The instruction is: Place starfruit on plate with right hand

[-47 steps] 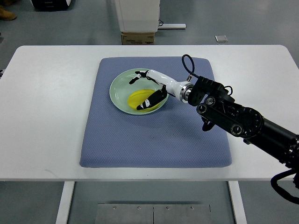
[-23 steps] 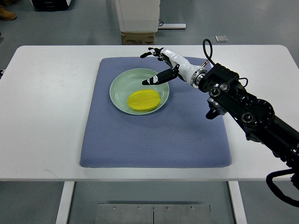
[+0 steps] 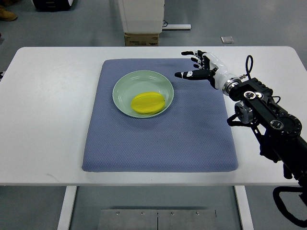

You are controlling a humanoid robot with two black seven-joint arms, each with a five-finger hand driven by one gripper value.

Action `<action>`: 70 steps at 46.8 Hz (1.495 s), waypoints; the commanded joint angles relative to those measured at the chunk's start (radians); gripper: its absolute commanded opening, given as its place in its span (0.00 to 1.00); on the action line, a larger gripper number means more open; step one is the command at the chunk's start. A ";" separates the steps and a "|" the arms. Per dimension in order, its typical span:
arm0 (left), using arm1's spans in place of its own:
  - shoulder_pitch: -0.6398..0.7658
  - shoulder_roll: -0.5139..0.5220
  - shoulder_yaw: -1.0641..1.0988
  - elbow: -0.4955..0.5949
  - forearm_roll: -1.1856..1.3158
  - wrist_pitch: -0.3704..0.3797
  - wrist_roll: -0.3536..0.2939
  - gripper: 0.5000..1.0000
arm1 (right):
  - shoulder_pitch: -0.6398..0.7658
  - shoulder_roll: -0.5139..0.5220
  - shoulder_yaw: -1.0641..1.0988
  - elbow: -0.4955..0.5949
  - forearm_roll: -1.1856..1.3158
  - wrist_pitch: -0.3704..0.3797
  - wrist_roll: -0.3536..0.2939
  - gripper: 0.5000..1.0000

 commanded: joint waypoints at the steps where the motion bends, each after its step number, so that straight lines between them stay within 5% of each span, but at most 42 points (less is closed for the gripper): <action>1: 0.000 0.000 0.001 0.000 0.000 0.000 0.000 1.00 | -0.010 0.000 0.030 0.002 0.006 0.000 -0.010 0.99; 51: 0.000 0.000 0.001 0.000 0.000 0.000 0.000 1.00 | -0.154 0.000 0.319 0.080 0.090 -0.038 -0.056 1.00; 70: 0.000 0.000 -0.001 0.000 0.000 0.000 0.000 1.00 | -0.214 0.000 0.325 0.105 0.176 -0.089 0.150 1.00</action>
